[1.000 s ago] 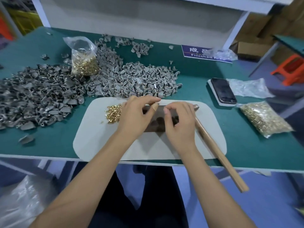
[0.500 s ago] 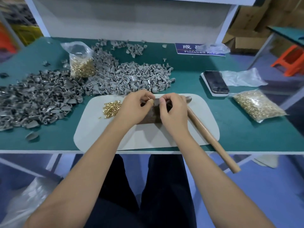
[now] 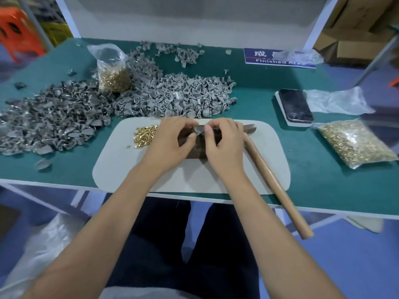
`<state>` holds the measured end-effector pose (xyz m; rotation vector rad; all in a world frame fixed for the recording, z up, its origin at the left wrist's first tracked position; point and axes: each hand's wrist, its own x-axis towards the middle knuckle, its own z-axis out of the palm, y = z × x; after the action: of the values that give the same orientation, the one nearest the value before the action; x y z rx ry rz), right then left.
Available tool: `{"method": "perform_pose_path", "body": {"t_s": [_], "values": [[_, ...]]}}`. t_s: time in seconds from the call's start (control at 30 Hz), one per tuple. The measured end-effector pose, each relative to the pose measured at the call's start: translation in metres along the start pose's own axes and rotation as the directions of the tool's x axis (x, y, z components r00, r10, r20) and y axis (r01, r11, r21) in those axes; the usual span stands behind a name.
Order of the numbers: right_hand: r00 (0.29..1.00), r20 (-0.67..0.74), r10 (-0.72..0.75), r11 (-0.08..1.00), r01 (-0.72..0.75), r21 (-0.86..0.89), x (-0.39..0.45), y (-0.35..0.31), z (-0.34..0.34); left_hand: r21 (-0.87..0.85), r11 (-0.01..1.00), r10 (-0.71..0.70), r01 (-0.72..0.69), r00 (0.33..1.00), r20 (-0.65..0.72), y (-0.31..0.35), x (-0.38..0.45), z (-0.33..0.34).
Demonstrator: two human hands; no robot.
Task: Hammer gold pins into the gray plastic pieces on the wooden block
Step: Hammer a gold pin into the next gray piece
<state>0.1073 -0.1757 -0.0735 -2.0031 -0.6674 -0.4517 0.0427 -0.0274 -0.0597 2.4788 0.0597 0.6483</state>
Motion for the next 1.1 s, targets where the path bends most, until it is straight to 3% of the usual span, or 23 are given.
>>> {"method": "perform_pose_path", "body": {"t_s": [0.1, 0.27, 0.37, 0.57, 0.8, 0.93, 1.1], "values": [[1.0, 0.019, -0.003, 1.0, 0.003, -0.001, 0.002, 0.001, -0.002, -0.066, 0.996, -0.059, 0.063, 0.997, 0.056, -0.004, 0.011, -0.007], [1.0, 0.013, 0.012, 0.996, -0.013, 0.086, 0.0, 0.0, -0.006, -0.062, 0.998, 0.032, -0.021, 0.983, 0.182, -0.013, 0.028, -0.019], [0.999, 0.023, 0.024, 0.99, -0.027, 0.141, -0.002, -0.001, -0.009, -0.062, 0.997, 0.06, -0.049, 0.982, 0.179, -0.015, 0.027, -0.017], [0.999, 0.05, 0.007, 0.998, -0.01, 0.066, 0.0, -0.001, -0.006, -0.096, 0.995, -0.005, 0.015, 0.995, 0.097, -0.016, 0.015, -0.006], [0.995, 0.098, -0.023, 0.969, 0.046, -0.241, 0.002, -0.014, -0.009, -0.15, 0.989, -0.001, 0.009, 0.998, 0.057, -0.018, 0.012, -0.005], [0.952, 0.304, -0.032, 0.884, 0.169, -0.436, 0.024, -0.028, -0.022, -0.106, 0.994, -0.02, 0.024, 0.999, 0.042, -0.016, 0.013, -0.007], [0.847, 0.528, -0.057, 0.705, 0.409, -0.58, 0.05, -0.048, -0.031, -0.078, 0.995, -0.057, 0.057, 0.998, -0.003, -0.011, 0.009, -0.007]]}}
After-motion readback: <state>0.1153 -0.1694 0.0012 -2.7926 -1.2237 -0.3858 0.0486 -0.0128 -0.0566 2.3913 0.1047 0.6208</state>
